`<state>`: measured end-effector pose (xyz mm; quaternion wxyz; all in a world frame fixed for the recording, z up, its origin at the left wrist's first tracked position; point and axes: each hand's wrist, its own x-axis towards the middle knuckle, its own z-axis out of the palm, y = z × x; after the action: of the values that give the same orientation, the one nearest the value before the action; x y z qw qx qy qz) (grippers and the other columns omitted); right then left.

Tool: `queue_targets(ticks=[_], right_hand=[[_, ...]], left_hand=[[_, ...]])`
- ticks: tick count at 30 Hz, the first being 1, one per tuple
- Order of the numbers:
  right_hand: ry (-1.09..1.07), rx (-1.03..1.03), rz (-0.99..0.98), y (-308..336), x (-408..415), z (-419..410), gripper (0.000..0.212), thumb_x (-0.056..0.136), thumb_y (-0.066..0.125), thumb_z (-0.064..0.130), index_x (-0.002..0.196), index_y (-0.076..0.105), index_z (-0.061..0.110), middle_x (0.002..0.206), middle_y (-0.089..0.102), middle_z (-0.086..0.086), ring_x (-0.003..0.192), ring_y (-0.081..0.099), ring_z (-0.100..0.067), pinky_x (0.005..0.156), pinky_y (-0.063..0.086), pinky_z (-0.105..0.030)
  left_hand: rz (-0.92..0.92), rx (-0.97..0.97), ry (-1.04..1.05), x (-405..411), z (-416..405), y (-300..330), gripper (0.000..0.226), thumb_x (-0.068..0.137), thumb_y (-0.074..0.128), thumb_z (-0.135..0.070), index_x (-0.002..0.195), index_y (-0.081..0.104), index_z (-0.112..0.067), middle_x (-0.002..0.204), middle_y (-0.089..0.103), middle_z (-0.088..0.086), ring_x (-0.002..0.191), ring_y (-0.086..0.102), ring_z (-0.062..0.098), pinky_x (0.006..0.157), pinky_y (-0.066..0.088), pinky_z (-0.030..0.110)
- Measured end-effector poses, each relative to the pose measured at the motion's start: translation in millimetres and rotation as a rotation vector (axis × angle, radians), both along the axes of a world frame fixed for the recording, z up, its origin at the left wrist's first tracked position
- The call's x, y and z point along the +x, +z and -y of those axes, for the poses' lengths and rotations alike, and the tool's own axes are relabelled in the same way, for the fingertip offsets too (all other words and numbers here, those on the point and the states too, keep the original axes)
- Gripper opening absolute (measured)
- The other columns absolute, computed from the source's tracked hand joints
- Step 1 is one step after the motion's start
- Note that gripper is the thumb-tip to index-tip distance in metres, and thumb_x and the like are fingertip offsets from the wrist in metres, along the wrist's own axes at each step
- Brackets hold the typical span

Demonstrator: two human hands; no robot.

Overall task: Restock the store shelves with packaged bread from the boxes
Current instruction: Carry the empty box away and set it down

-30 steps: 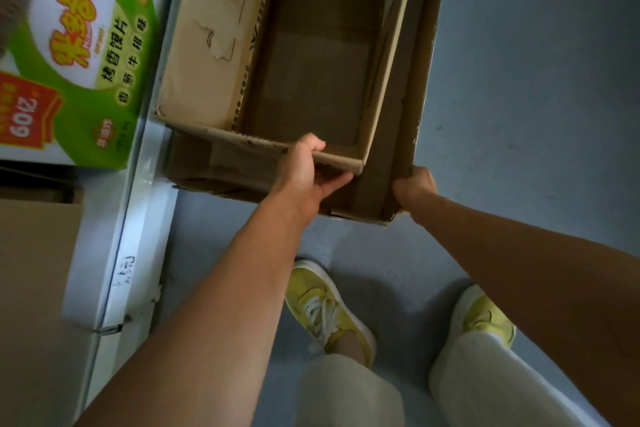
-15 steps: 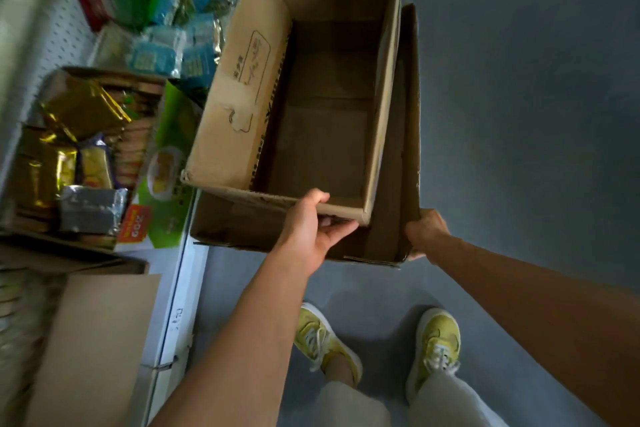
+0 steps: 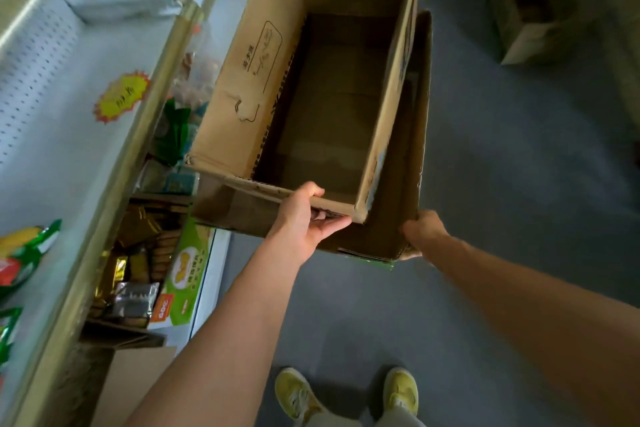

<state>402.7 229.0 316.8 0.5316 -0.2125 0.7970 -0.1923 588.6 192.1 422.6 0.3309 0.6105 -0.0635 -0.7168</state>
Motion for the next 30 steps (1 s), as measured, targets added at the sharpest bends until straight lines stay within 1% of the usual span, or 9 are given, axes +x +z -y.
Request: queue_targets(ticks=[1,4,8,11,15,18,20,25,30], right_hand=[[-0.005,-0.012,-0.001,15.6,-11.5,4.9,0.031,0.097,0.041,-0.002,0.124,0.054,-0.001,0.099,0.065,-0.022,0.051,0.066,-0.027,0.051,0.058,-0.041],[-0.035,-0.049,-0.004,58.6,-49.1,21.9,0.03,0.098,0.042,0.0,0.126,0.053,0.0,0.108,0.065,-0.024,0.064,0.068,-0.034,0.06,0.06,-0.048],[-0.073,-0.114,-0.033,111.5,-103.9,46.5,0.032,0.099,0.041,0.002,0.129,0.052,0.003,0.114,0.066,-0.022,0.083,0.071,-0.038,0.07,0.06,-0.051],[-0.124,-0.131,-0.041,136.5,-145.3,66.6,0.031,0.101,0.04,0.005,0.13,0.051,0.006,0.118,0.065,-0.018,0.089,0.07,-0.039,0.07,0.061,-0.049],[-0.192,-0.123,-0.038,155.9,-189.3,103.8,0.031,0.103,0.039,0.009,0.132,0.049,0.007,0.122,0.062,-0.018,0.093,0.069,-0.041,0.068,0.061,-0.049],[-0.218,-0.116,-0.011,163.8,-224.3,144.0,0.031,0.104,0.04,0.012,0.134,0.046,0.01,0.126,0.06,-0.015,0.101,0.067,-0.04,0.074,0.06,-0.05],[-0.236,-0.104,-0.012,166.0,-250.2,174.6,0.03,0.103,0.041,0.01,0.133,0.047,0.009,0.124,0.06,-0.015,0.1,0.067,-0.039,0.076,0.06,-0.051],[-0.224,-0.068,-0.05,176.6,-321.5,245.8,0.024,0.102,0.045,0.01,0.125,0.049,0.009,0.118,0.062,-0.018,0.092,0.069,-0.037,0.074,0.06,-0.051],[-0.217,-0.025,-0.072,187.2,-398.1,296.3,0.021,0.102,0.045,0.013,0.122,0.046,0.008,0.12,0.059,-0.018,0.1,0.067,-0.039,0.077,0.059,-0.051]], left_hand=[[-0.002,-0.016,-0.004,-10.9,6.2,14.9,0.012,0.093,0.059,-0.005,0.104,0.053,-0.006,0.122,0.052,0.027,0.1,0.059,0.04,0.09,0.054,0.06],[-0.033,-0.062,-0.041,-46.3,25.6,53.6,0.017,0.093,0.059,-0.005,0.108,0.052,-0.007,0.125,0.052,0.027,0.113,0.057,0.043,0.088,0.054,0.061],[-0.086,-0.109,-0.072,-99.2,55.7,92.3,0.02,0.093,0.058,-0.006,0.112,0.051,-0.009,0.126,0.052,0.026,0.116,0.055,0.044,0.088,0.054,0.062],[-0.125,-0.125,-0.121,-141.1,82.2,113.7,0.021,0.094,0.057,-0.007,0.113,0.05,-0.009,0.125,0.052,0.026,0.115,0.055,0.046,0.089,0.054,0.061],[-0.107,-0.153,-0.191,-189.7,124.7,136.8,0.019,0.094,0.055,-0.007,0.112,0.049,-0.009,0.125,0.052,0.026,0.115,0.055,0.046,0.091,0.053,0.061],[-0.083,-0.158,-0.226,-227.3,170.2,147.6,0.014,0.094,0.054,-0.005,0.105,0.048,-0.009,0.123,0.051,0.026,0.115,0.055,0.046,0.092,0.052,0.061],[-0.078,-0.151,-0.256,-254.9,206.2,152.1,0.014,0.093,0.054,-0.004,0.104,0.047,-0.009,0.123,0.051,0.027,0.115,0.055,0.046,0.09,0.053,0.061],[-0.108,-0.119,-0.275,-325.2,286.8,154.3,0.021,0.091,0.056,-0.003,0.109,0.047,-0.01,0.125,0.049,0.029,0.115,0.054,0.049,0.085,0.055,0.063],[-0.132,-0.055,-0.302,-400.3,347.4,151.3,0.024,0.092,0.056,-0.005,0.112,0.046,-0.012,0.126,0.047,0.029,0.116,0.05,0.054,0.086,0.054,0.063]])
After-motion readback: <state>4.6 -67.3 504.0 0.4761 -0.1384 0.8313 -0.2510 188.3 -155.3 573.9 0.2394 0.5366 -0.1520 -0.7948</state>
